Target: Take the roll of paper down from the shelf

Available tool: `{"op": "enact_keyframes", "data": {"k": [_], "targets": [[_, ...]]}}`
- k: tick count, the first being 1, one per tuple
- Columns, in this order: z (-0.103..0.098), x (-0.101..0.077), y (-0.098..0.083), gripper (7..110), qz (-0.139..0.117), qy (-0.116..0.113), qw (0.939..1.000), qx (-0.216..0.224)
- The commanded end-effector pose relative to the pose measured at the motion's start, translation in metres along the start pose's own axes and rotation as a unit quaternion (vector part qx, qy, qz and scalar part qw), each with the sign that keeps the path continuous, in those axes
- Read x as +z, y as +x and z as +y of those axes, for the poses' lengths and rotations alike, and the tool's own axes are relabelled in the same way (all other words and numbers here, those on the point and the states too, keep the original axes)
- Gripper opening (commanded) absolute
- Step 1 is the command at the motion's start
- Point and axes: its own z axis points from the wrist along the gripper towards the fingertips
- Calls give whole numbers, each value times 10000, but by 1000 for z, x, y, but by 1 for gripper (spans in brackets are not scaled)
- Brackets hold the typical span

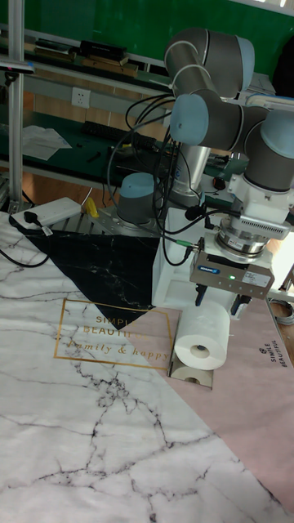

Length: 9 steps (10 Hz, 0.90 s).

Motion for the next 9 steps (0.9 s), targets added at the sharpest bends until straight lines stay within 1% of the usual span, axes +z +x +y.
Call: {"op": "enact_keyframes", "data": {"k": [1, 3, 4, 6, 8, 9], "targets": [[-1, -1, -2, 88, -44, 8, 10000, -23], [-1, -1, -4, 88, -75, 4, 10000, 8], [2, 0, 0, 88, 6, -32, 9999, 109], [-1, 2, -1, 88, -12, 35, 9997, 246], [2, 3, 4, 88, 45, -41, 9994, 355], [1, 3, 4, 88, 58, -23, 9993, 377]]}}
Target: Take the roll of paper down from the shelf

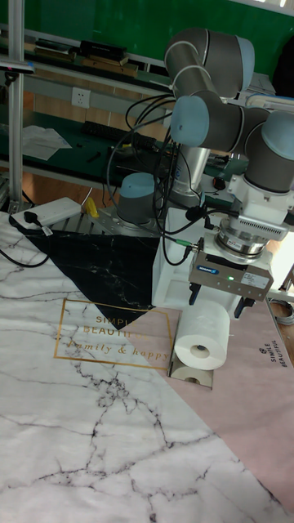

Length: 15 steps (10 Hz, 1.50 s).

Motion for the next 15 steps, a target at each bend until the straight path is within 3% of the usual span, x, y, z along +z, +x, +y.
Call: {"op": "enact_keyframes", "data": {"k": [1, 2, 3, 8, 10, 11, 12, 14, 15], "targets": [[2, 0, 3, 88, 53, -52, 9999, 151], [1, 0, 2, 88, 42, -31, 9999, 151], [-1, 0, 2, 66, 37, -8, 9999, 166], [-2, 0, 3, 66, 77, 30, 9999, 143], [10, -1, 8, 66, 156, -229, 9996, 105], [14, -2, 6, 88, 121, -289, 9994, 175], [8, -1, 4, 88, 60, -168, 9997, 191], [12, 3, 4, 88, 10, -232, 9995, 215], [13, 7, 2, 107, -36, -233, 9994, 246]]}}
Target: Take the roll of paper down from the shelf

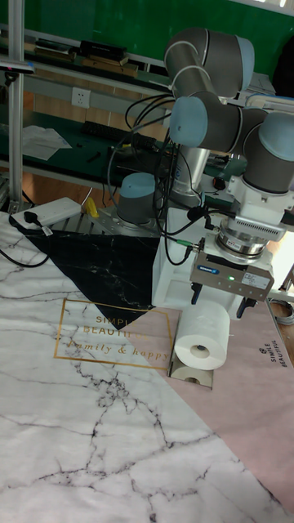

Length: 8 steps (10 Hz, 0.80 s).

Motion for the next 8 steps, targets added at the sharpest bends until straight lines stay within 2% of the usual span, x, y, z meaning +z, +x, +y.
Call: {"op": "enact_keyframes", "data": {"k": [1, 5, 8], "targets": [[7, 9, -4, 107, -131, -118, 9998, 100], [0, 21, -8, 107, -242, -1, 9997, 72], [-5, 26, -20, 107, -533, 36, 9985, 108]]}}
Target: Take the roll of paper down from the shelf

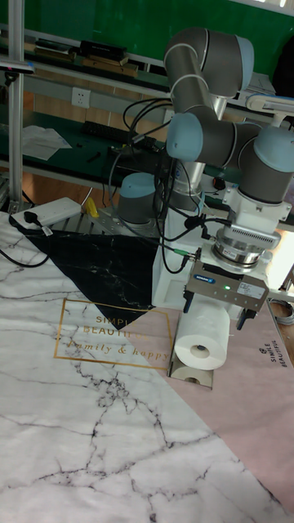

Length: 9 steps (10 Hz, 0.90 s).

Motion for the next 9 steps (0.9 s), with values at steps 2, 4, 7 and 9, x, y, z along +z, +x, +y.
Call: {"op": "enact_keyframes", "data": {"k": [2, 4, 7, 9], "targets": [[2, 12, -13, 107, -217, -87, 9997, 30], [-6, 15, -10, 107, -116, 38, 9998, -124], [-6, 15, -2, 107, 111, -2, 9998, -176], [-1, 17, 5, 107, 308, -91, 9991, -276]]}}
